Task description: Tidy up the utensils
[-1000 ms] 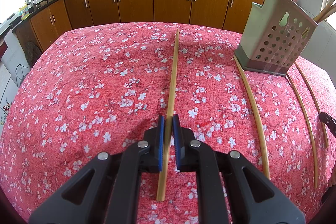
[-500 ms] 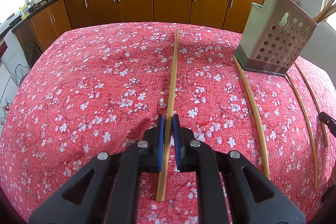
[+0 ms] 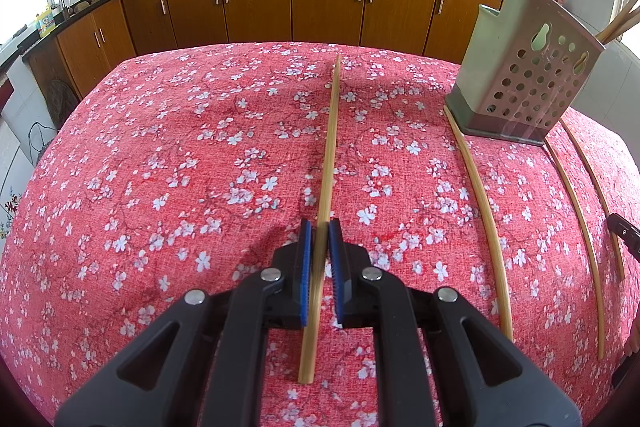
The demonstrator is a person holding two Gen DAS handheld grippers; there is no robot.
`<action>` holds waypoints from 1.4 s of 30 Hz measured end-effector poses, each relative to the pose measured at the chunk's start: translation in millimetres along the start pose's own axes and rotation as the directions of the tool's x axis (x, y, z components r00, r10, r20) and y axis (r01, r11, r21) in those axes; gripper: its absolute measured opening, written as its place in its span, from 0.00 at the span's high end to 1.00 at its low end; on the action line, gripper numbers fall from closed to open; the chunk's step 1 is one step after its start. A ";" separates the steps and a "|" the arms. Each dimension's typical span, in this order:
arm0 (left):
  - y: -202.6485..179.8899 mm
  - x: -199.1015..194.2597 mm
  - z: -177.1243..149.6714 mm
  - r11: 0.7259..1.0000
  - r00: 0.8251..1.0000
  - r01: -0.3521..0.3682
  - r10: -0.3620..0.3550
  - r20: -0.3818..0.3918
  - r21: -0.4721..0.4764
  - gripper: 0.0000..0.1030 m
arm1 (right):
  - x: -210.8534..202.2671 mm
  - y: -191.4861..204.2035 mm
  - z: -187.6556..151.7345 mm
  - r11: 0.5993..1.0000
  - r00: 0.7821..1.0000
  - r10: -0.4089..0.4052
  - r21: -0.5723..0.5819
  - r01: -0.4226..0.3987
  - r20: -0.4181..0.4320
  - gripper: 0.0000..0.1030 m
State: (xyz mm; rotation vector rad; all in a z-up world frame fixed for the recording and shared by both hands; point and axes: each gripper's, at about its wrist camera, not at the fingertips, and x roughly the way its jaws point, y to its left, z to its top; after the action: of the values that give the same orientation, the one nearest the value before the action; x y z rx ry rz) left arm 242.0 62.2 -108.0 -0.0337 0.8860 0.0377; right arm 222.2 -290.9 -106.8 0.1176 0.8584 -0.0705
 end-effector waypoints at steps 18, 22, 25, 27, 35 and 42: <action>2.0 -26.6 -25.0 0.997 1.000 -0.004 0.004 0.000 0.074 0.91 | -20.7 4.1 -18.5 1.000 1.000 0.020 0.004 -0.020 0.007 0.92; -0.2 -50.2 -17.6 0.996 0.998 0.003 -0.009 0.062 0.091 0.91 | -52.0 6.0 -2.1 1.000 0.993 0.028 0.001 -0.028 0.114 0.92; 0.5 -84.7 0.8 0.997 0.986 0.031 -0.042 0.159 0.071 0.92 | -81.7 10.8 13.9 0.999 0.977 0.037 0.000 -0.038 0.210 0.92; 2.3 -106.7 12.0 0.997 0.974 0.049 -0.061 0.218 0.059 0.92 | -100.2 14.5 22.9 0.999 0.962 0.045 0.000 -0.047 0.269 0.92; 4.6 -150.9 43.7 0.997 0.935 0.074 -0.079 0.346 0.027 0.92 | -129.0 7.9 43.5 0.997 0.928 0.069 0.012 -0.079 0.367 0.92; 2.0 -175.6 60.7 0.991 0.914 0.128 -0.129 0.386 0.029 0.92 | -150.2 6.4 65.5 0.993 0.905 0.097 0.018 -0.115 0.413 0.93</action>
State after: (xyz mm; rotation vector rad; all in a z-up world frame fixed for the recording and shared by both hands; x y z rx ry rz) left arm 177.9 63.6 66.4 -0.0788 0.4852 -0.0791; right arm 174.2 -291.1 50.0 0.1814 0.4259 -0.0093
